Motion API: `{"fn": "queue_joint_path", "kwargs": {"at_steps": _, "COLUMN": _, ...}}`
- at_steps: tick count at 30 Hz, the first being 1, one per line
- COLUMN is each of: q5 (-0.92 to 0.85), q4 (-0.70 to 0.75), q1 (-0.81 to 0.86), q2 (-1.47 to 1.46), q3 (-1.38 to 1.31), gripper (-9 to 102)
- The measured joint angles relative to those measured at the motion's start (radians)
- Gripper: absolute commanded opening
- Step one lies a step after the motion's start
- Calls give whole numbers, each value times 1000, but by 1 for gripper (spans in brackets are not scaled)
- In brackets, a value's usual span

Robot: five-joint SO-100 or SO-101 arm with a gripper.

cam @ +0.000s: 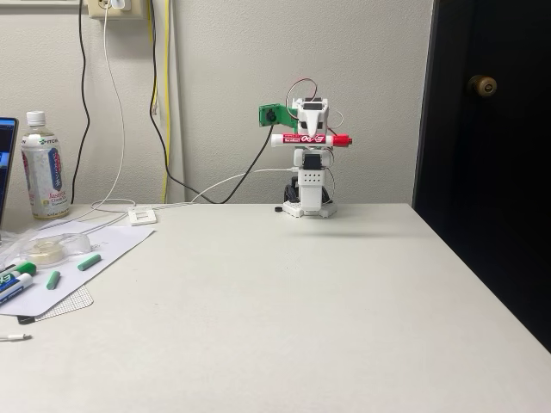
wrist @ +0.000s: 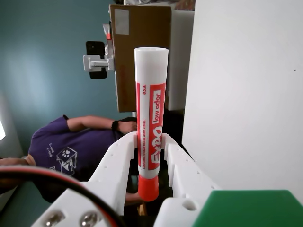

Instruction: Pick up the red marker.

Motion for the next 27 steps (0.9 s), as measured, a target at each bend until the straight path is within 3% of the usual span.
{"fn": "queue_joint_path", "kwargs": {"at_steps": 27, "q5": -2, "q4": -41, "q1": -66, "q2": 51, "q3": 71, "gripper": 0}}
